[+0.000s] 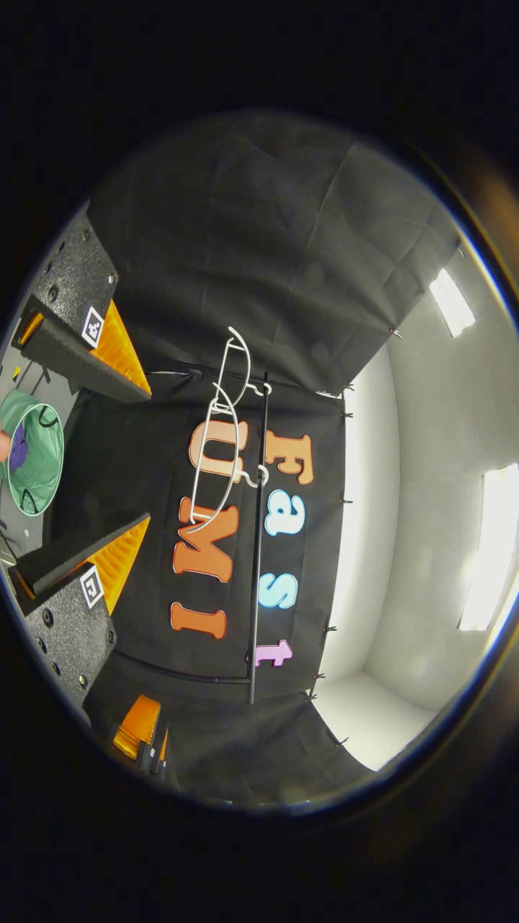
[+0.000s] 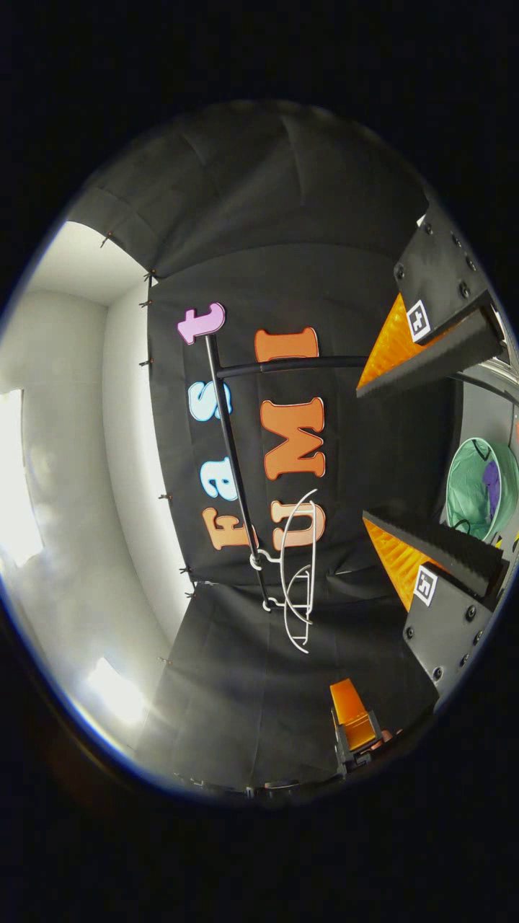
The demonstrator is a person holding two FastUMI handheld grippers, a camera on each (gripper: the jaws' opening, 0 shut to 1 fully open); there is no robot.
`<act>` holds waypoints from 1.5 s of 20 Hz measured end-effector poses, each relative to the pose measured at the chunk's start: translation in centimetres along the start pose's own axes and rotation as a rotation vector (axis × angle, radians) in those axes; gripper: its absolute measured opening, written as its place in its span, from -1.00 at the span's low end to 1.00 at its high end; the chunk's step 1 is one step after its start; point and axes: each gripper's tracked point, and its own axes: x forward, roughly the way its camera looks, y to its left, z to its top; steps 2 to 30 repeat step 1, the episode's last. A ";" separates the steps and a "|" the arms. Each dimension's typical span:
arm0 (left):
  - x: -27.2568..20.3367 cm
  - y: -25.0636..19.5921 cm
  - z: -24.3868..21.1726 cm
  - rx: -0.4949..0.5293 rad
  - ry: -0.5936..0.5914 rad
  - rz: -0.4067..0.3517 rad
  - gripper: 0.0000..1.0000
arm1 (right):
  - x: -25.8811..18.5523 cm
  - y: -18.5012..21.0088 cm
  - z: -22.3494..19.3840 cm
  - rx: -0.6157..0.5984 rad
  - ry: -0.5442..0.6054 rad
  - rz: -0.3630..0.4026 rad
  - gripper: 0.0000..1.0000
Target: Grasp the clothes on the hanger with both hands and then place them into the laundry hamper below.
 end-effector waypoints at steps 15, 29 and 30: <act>-0.1 0.0 0.0 0.005 -0.001 0.001 0.88 | 0.0 0.0 0.0 0.001 -0.003 0.000 0.77; -0.1 0.0 0.0 0.005 -0.001 0.001 0.88 | 0.0 0.0 0.0 0.001 -0.003 0.000 0.77; -0.1 0.0 0.0 0.005 -0.001 0.001 0.88 | 0.0 0.0 0.0 0.001 -0.003 0.000 0.77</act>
